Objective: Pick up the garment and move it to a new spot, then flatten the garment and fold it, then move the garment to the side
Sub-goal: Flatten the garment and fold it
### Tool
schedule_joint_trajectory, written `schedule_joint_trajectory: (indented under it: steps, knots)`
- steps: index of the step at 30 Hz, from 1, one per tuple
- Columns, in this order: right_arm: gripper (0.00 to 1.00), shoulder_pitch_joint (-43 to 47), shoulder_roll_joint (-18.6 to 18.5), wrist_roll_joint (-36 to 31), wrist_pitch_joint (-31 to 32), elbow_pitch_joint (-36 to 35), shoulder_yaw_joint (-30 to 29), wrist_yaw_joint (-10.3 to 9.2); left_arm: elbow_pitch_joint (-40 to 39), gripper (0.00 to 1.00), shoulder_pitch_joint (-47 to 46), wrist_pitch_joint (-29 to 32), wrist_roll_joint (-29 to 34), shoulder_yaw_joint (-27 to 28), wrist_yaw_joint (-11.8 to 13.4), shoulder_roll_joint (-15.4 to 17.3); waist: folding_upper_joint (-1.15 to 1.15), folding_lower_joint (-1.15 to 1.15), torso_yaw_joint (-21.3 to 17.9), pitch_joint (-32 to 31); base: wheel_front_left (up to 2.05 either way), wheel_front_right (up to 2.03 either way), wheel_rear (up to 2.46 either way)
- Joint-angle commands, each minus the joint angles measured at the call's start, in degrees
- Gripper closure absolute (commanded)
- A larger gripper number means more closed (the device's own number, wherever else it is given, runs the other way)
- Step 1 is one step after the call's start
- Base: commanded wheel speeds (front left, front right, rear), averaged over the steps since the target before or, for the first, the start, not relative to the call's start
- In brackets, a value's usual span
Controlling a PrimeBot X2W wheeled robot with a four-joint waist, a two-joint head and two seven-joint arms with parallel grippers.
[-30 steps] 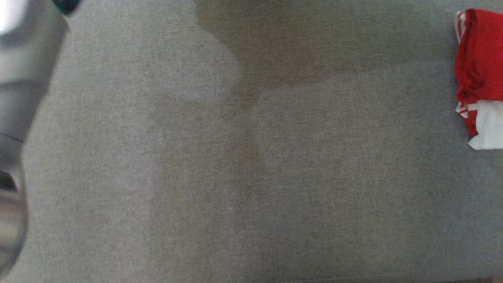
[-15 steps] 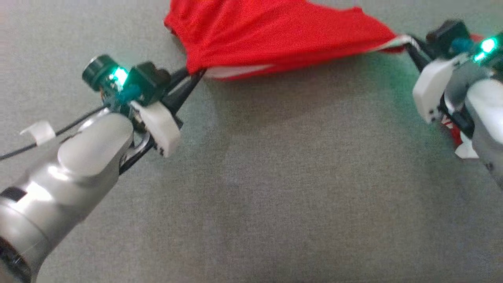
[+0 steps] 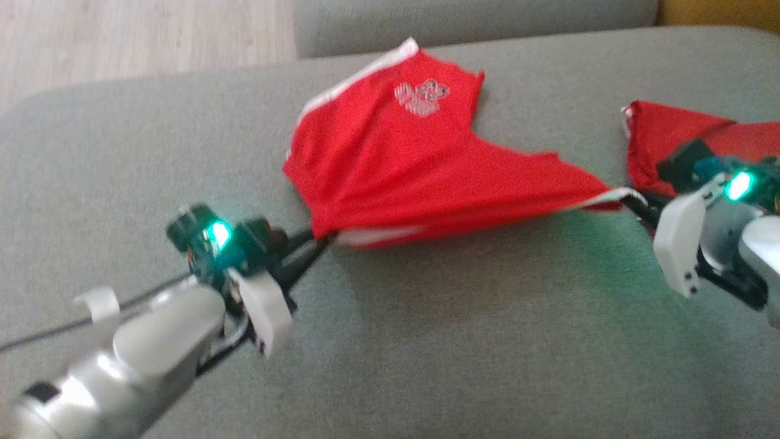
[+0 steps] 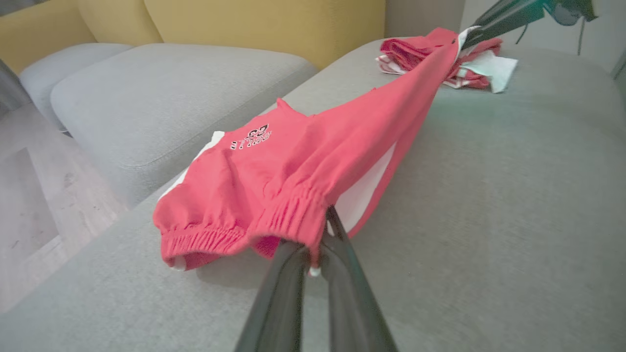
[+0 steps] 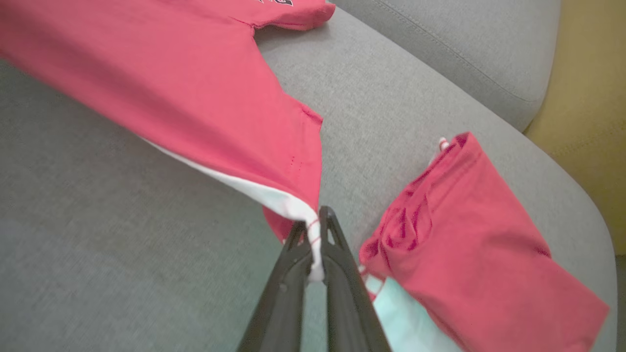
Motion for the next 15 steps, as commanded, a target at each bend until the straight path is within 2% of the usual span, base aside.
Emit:
schedule_joint_trajectory:
  steps: [1, 6, 9, 15]
  knots:
    - [1.00, 1.4, -3.7, 1.6, 0.5, -2.5, 0.3, -0.05, -2.4, 1.00, 0.1, 0.5, -0.2, 1.9, 0.8, 2.6, 0.00, 0.02, -1.4, -3.3, 0.00, 0.00, 0.00]
    - [1.00, 4.0, -8.7, 3.5, 2.3, -8.6, 2.1, -0.05, -9.3, 1.00, 5.4, 2.6, -0.4, 1.9, 3.1, 4.6, 0.00, 0.02, -2.1, -5.9, 0.00, 0.00, 0.00]
    - [1.00, 5.0, -10.5, 4.1, 2.7, -10.8, 1.9, -0.05, -12.5, 1.00, 7.4, 3.5, -1.3, 1.9, 4.3, 5.5, 0.00, 0.02, -2.3, -6.6, 0.00, 0.00, 0.00]
    - [1.00, 7.7, -14.3, 4.3, 3.7, -15.9, -2.0, -0.05, -22.1, 1.00, 10.5, 6.2, -2.1, 2.1, 8.2, 8.0, 0.00, 0.02, -1.9, -6.4, 0.00, 0.00, 0.00]
